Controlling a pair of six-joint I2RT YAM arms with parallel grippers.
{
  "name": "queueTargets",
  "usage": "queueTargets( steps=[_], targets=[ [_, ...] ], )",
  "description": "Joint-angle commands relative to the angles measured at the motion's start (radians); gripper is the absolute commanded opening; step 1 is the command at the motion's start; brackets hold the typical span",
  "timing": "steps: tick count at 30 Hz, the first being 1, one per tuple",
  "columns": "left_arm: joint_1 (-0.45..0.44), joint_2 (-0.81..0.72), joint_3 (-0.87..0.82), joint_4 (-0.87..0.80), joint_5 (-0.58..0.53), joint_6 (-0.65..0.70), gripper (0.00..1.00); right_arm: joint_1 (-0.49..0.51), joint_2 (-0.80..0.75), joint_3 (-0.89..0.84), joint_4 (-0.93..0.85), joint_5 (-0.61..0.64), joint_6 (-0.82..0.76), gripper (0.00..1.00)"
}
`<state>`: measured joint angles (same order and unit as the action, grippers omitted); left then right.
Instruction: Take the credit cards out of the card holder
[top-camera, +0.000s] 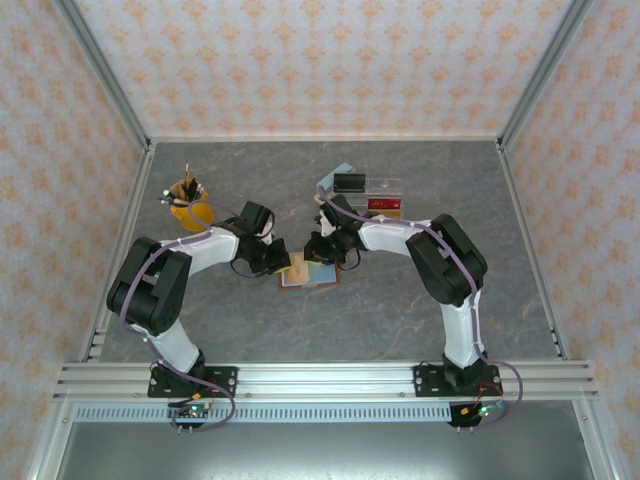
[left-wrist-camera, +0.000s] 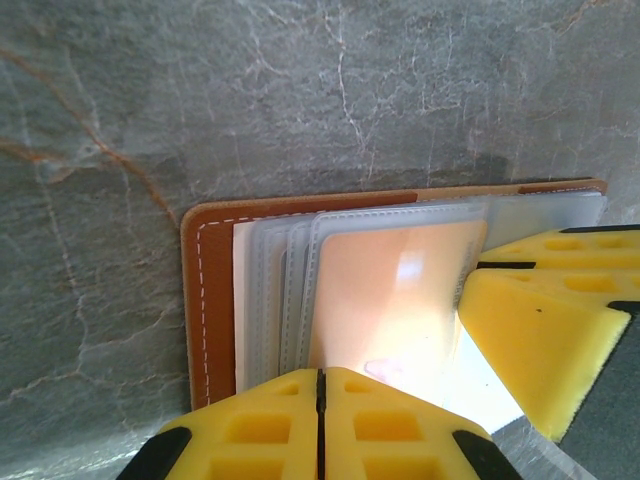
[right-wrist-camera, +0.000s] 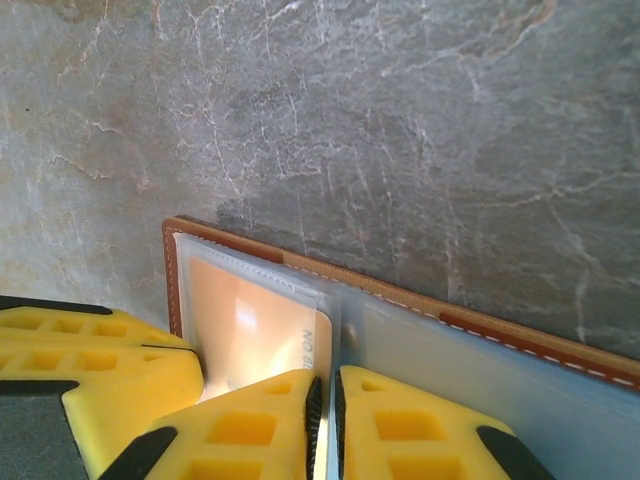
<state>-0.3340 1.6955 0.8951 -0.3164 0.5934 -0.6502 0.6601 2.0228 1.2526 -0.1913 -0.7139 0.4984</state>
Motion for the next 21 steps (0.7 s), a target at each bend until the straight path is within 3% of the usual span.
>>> queueTargets(
  steps=[1, 7, 11, 21],
  targets=[
    [-0.008, 0.041, -0.036, -0.016, -0.061, 0.007, 0.1, 0.013, 0.019, -0.019, 0.047, -0.056, 0.011, 0.14],
    [-0.008, 0.034, -0.032, -0.018, -0.055, 0.004, 0.1, 0.013, 0.015, -0.019, 0.042, -0.056, 0.0, 0.07],
    [-0.009, 0.009, -0.036, -0.018, -0.061, -0.002, 0.18, 0.01, 0.003, -0.004, -0.039, -0.015, -0.047, 0.03],
    [-0.01, -0.025, -0.03, -0.046, -0.073, 0.004, 0.22, -0.028, -0.03, -0.012, -0.106, 0.04, -0.098, 0.02]
  ],
)
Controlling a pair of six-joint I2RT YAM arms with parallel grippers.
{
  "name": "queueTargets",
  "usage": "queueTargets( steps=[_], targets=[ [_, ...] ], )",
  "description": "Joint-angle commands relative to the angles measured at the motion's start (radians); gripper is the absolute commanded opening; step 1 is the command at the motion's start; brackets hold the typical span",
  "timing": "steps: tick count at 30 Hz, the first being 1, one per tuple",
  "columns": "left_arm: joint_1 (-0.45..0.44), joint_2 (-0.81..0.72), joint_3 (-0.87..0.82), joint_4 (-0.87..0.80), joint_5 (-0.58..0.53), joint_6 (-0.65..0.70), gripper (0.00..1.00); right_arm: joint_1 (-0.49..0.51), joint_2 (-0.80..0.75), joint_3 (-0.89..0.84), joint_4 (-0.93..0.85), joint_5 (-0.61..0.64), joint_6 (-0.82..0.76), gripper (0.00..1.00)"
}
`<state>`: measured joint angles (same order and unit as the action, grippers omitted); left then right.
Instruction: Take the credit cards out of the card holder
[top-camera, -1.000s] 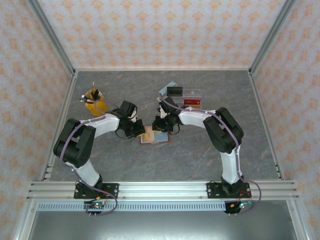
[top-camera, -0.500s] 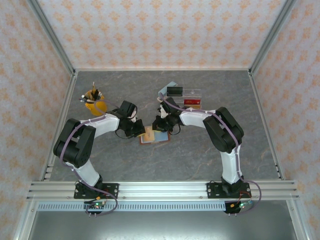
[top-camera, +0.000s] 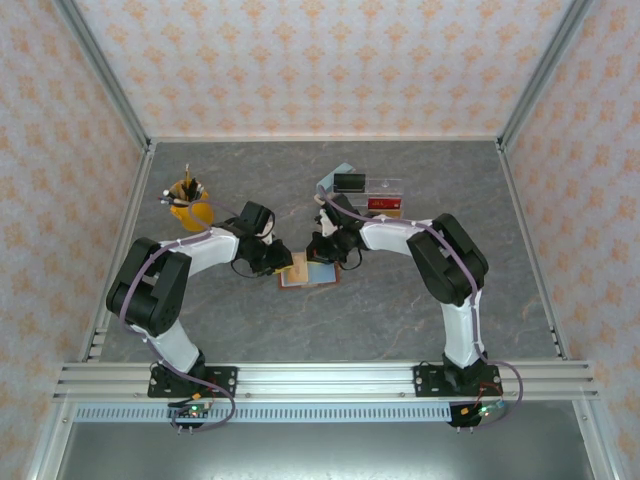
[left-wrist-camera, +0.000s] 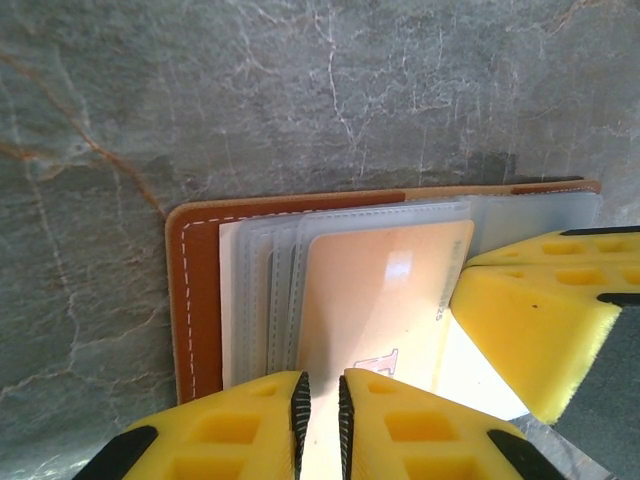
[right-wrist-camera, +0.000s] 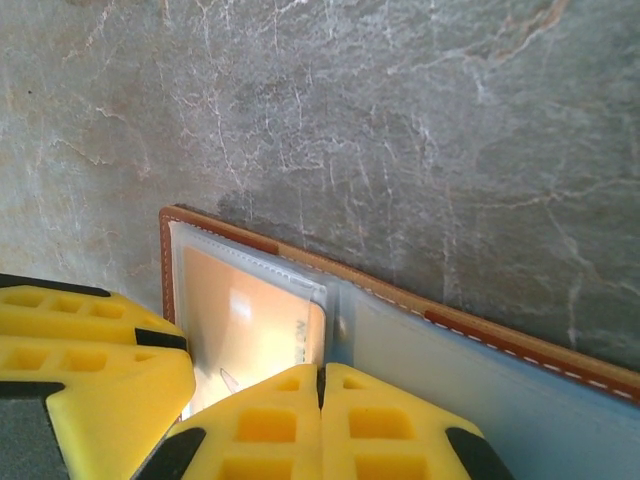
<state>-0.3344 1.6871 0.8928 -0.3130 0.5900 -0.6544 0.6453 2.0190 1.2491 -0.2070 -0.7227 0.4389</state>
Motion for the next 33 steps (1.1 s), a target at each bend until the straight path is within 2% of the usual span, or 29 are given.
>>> queueTargets(
  steps=[1, 9, 14, 16, 19, 22, 26, 33],
  targets=[
    [-0.008, -0.021, -0.026, -0.05, -0.071, 0.009, 0.22, -0.013, -0.029, -0.008, -0.093, 0.051, -0.041, 0.02],
    [-0.009, -0.046, -0.013, -0.058, -0.059, 0.016, 0.2, -0.013, -0.051, -0.035, -0.035, 0.016, -0.024, 0.01],
    [-0.009, -0.065, -0.002, -0.075, -0.064, 0.025, 0.19, -0.014, -0.076, -0.043, -0.037, 0.051, -0.02, 0.01],
    [-0.009, -0.069, 0.0, -0.071, -0.053, 0.025, 0.18, -0.015, -0.078, -0.049, -0.028, 0.057, -0.003, 0.05],
    [-0.019, -0.078, -0.004, -0.021, 0.007, 0.015, 0.17, -0.014, -0.069, -0.075, 0.039, 0.001, 0.046, 0.24],
    [-0.041, -0.097, 0.009, -0.03, -0.011, 0.015, 0.17, -0.015, -0.062, -0.098, 0.075, -0.002, 0.085, 0.31],
    [-0.043, -0.071, 0.016, -0.041, -0.032, 0.015, 0.15, -0.014, -0.054, -0.11, 0.1, -0.015, 0.105, 0.31],
    [-0.043, -0.001, 0.023, -0.05, -0.059, 0.007, 0.12, -0.014, -0.038, -0.106, 0.102, -0.039, 0.098, 0.25]
  ],
)
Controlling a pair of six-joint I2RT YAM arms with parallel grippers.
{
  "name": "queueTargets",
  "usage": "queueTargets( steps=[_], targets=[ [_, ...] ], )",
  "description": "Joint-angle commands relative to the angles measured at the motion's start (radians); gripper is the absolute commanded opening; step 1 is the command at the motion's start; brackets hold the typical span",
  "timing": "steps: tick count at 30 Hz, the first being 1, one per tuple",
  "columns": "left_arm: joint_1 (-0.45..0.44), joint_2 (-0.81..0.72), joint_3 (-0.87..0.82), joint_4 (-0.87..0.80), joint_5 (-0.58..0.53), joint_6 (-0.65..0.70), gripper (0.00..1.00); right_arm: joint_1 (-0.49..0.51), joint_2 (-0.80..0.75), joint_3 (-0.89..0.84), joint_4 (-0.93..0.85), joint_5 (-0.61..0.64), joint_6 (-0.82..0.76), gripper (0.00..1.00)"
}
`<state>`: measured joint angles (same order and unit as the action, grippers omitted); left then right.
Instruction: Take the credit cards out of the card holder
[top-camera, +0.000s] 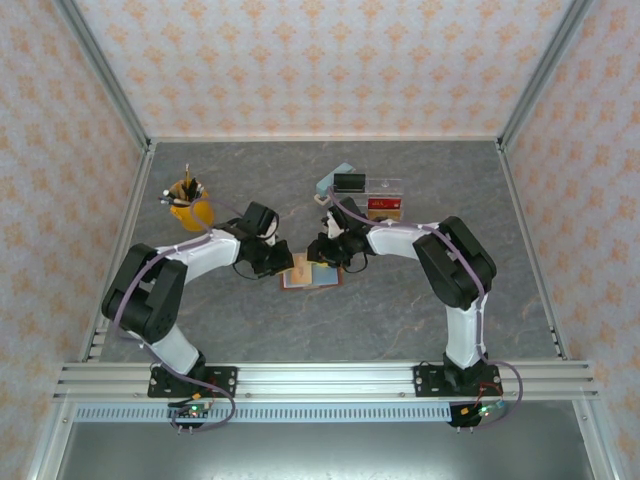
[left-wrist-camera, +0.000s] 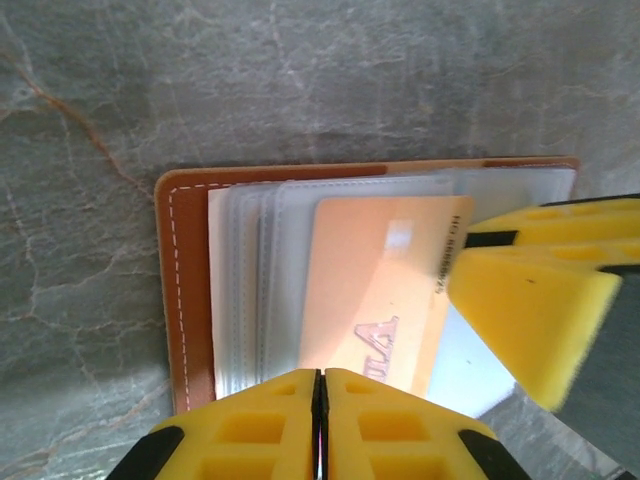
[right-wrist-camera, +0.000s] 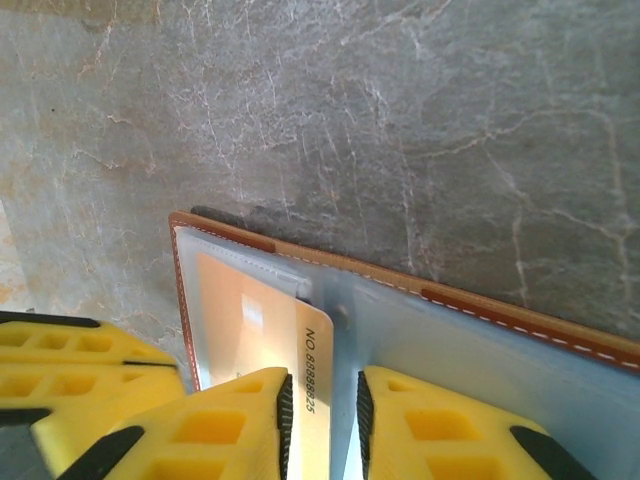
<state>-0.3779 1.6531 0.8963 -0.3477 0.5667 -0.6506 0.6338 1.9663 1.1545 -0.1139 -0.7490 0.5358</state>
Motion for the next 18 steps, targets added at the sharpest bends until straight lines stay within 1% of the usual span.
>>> queueTargets(
  steps=[1, 4, 7, 14, 18],
  targets=[
    [0.0, 0.042, 0.019, -0.02, -0.044, 0.003, 0.12, -0.002, 0.018, -0.009, 0.011, -0.018, -0.001, 0.23],
    [0.0, 0.063, 0.02, -0.04, -0.075, 0.005, 0.11, -0.003, 0.017, -0.009, 0.013, -0.026, -0.009, 0.21],
    [0.0, 0.065, 0.015, -0.051, -0.097, 0.008, 0.11, -0.003, 0.011, -0.009, 0.015, -0.03, -0.014, 0.21],
    [0.0, 0.068, 0.009, -0.05, -0.1, 0.006, 0.11, -0.002, 0.017, -0.013, 0.027, -0.068, -0.015, 0.19],
    [0.0, 0.069, 0.006, -0.045, -0.097, 0.005, 0.11, -0.003, 0.019, -0.017, 0.032, -0.082, -0.018, 0.17]
  ],
)
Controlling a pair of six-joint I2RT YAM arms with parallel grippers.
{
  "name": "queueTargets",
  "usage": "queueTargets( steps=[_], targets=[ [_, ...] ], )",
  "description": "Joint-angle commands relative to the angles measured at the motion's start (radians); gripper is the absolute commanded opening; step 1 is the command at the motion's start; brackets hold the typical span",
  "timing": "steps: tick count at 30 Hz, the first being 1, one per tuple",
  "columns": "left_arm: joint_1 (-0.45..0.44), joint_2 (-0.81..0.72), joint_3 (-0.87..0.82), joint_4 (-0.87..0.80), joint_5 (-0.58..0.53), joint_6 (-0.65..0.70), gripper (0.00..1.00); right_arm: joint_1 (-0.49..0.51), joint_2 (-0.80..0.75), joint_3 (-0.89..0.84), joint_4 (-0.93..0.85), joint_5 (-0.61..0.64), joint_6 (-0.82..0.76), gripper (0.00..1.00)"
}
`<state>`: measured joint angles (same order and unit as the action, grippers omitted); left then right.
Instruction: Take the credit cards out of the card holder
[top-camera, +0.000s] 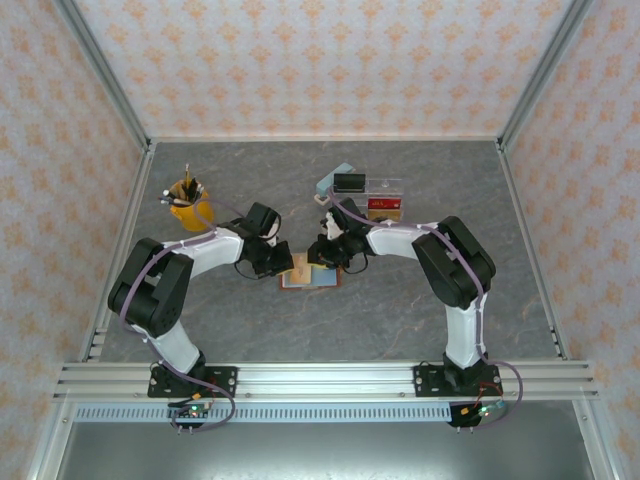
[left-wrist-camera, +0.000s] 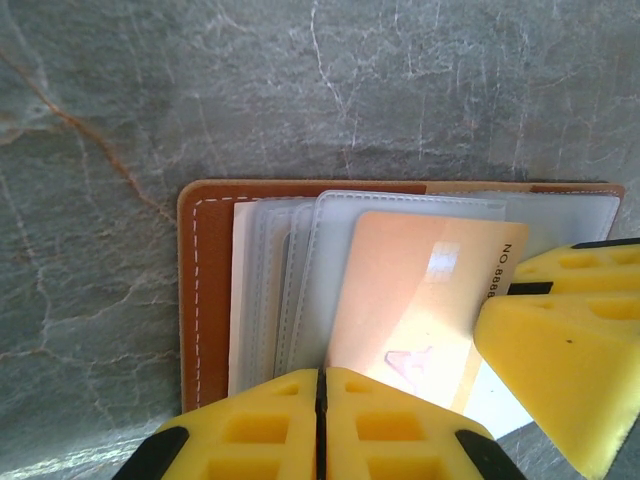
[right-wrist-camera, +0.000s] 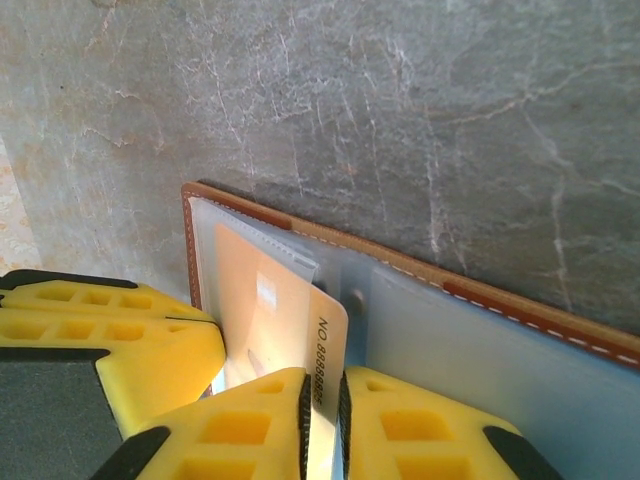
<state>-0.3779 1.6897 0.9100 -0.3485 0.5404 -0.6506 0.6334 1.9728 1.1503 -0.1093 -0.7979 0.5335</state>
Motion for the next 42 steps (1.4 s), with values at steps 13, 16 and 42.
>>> queueTargets(
  steps=[13, 16, 42],
  targets=[
    [0.002, 0.028, 0.0, -0.074, -0.097, 0.02, 0.18, -0.007, -0.04, -0.022, -0.101, 0.033, -0.118, 0.01],
    [0.002, 0.026, 0.003, -0.073, -0.094, 0.022, 0.21, -0.028, -0.083, -0.053, -0.116, 0.044, -0.136, 0.0],
    [0.02, -0.196, 0.196, -0.172, -0.201, 0.052, 0.73, -0.129, -0.501, -0.013, -0.383, 0.204, -0.397, 0.0]
  ],
)
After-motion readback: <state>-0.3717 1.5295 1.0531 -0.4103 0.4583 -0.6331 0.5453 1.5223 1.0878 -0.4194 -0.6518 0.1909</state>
